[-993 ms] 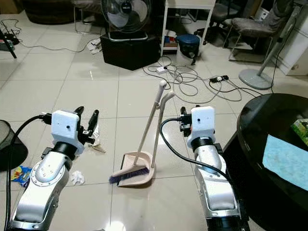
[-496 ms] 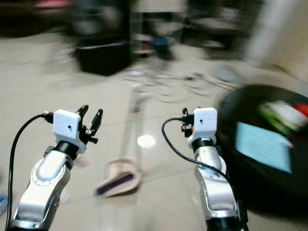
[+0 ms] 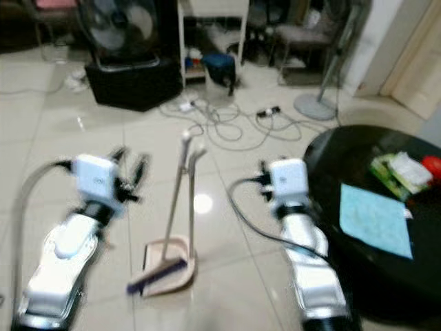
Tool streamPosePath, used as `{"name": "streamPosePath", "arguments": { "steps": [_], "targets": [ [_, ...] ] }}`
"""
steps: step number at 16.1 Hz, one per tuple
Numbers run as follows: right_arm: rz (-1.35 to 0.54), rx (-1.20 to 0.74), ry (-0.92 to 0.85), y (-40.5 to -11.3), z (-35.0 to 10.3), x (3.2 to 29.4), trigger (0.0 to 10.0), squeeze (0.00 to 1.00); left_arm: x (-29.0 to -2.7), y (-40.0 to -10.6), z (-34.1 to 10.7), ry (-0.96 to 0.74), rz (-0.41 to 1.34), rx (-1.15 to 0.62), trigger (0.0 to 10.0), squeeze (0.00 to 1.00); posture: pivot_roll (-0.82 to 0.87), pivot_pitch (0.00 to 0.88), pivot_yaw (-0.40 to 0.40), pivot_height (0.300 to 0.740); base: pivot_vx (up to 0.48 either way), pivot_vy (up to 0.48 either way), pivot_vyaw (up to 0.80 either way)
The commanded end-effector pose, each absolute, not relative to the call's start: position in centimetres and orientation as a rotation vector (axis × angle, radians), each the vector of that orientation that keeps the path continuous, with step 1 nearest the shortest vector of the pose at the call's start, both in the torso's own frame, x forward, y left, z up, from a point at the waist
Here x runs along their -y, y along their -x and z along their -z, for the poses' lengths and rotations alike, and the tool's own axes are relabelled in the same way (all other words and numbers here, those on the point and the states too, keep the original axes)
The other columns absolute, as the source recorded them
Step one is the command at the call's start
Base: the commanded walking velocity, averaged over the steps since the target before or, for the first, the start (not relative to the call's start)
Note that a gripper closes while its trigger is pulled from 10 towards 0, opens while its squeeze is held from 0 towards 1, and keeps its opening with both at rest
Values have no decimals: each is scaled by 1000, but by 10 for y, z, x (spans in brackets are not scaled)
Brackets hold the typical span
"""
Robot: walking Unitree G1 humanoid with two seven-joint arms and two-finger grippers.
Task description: Sweep floor
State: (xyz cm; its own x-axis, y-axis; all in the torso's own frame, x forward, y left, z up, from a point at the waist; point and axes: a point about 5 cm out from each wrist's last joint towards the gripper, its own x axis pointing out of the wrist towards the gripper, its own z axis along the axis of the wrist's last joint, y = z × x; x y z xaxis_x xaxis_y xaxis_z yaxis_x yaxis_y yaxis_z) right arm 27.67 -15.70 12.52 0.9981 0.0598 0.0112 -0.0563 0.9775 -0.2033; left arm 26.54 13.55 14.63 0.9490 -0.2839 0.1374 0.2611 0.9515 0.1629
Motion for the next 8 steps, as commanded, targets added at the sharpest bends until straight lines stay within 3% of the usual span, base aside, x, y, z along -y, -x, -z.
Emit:
{"name": "streamPosePath", "arguments": {
  "steps": [1,4,6,8],
  "targets": [
    [-94,33,193,-276,-129,147,10000,0,-144,-266,-150,-160,260,170,10000,0,-37,16,-39,740,319,0,0],
    [-83,22,161,-276,-128,148,10000,0,-144,-266,-151,-159,262,171,10000,0,-41,22,-35,740,317,0,0],
    [-82,25,164,-276,-128,148,10000,0,-144,-266,-151,-159,264,170,10000,0,-41,27,-32,740,319,0,-513],
    [-92,30,168,-275,-128,148,10000,0,-144,-266,-150,-163,267,170,10000,0,-40,31,-31,740,317,0,0]
  ]
}}
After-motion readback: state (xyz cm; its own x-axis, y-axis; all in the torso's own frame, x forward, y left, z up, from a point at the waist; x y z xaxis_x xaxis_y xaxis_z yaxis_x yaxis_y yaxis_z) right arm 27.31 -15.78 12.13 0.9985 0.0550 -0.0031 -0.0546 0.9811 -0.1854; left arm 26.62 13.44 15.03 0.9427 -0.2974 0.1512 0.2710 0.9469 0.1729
